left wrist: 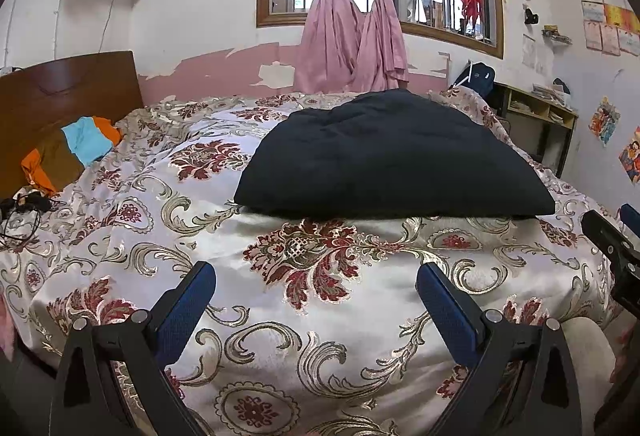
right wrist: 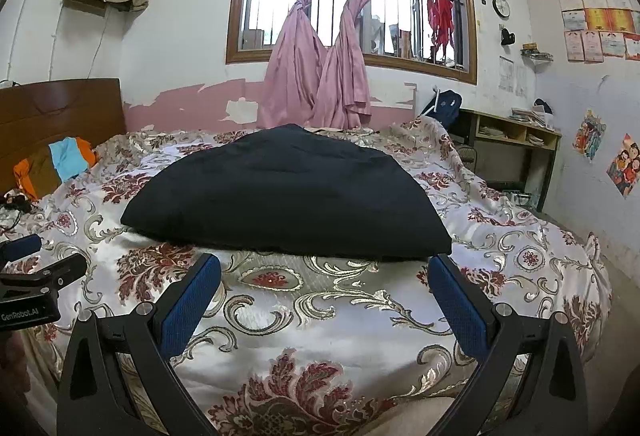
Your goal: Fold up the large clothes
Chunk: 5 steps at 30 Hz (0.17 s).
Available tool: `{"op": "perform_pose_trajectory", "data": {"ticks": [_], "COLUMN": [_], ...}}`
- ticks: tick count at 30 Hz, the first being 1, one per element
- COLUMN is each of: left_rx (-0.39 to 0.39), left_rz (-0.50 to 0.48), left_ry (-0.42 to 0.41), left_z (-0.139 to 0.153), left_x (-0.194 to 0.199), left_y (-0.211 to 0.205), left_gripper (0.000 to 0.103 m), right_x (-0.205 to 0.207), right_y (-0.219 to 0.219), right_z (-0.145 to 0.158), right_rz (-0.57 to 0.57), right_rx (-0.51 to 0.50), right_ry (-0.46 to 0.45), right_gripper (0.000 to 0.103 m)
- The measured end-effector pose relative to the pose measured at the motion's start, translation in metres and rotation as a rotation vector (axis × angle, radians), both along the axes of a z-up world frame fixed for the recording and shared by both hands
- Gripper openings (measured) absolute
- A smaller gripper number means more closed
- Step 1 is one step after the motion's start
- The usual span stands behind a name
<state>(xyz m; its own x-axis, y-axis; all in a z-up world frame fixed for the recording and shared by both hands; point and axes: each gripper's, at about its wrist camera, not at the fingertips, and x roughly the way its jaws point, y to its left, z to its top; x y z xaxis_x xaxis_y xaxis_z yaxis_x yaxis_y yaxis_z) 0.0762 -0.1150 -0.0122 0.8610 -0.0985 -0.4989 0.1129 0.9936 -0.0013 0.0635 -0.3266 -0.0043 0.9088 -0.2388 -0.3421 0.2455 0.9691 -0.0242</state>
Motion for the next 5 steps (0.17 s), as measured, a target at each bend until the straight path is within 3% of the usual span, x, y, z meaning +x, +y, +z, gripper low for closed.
{"op": "perform_pose_trajectory", "data": {"ticks": [5], "left_rx": [0.012], "left_rz": [0.002], "left_ry": [-0.018], "left_z": [-0.0003], "left_x": [-0.0019], "left_y": [-0.0008], "left_gripper": [0.102], "right_x": [0.0], "right_y": [0.0018], "right_z": [0.0], "right_rz": [0.004], "right_rx": [-0.005], "right_ry": [0.0], "right_gripper": [0.102]}}
